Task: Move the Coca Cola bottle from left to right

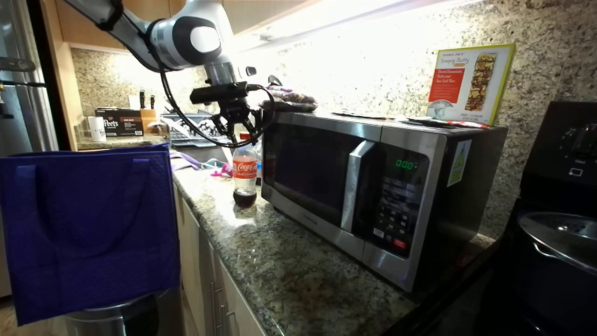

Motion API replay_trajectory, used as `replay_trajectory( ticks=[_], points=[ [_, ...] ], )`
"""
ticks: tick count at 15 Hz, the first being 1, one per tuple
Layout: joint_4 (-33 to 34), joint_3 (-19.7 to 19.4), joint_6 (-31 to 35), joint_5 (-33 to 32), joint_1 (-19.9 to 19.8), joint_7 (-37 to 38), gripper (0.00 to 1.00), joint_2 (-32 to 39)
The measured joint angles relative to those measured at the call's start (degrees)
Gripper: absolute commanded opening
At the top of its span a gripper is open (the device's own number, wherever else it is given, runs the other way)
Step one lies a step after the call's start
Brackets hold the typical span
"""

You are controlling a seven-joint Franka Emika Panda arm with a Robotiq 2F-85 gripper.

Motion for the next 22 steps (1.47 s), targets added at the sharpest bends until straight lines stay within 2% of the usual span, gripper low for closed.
replay_trajectory(
  ticks=[2,3,15,22],
  points=[
    [0.1,0.0,0.0,0.2,-0.3,-0.4,0.16,0.0],
    [0.1,0.0,0.0,0.5,-0.3,-0.4,0.15,-0.2],
    [0.1,0.2,0.1,1.3,-0.5,-1.4,0.15,-0.9],
    [-5.8,0.4,4.1,2.7,-1.5,-5.2,0.15,-8.7]
  ],
)
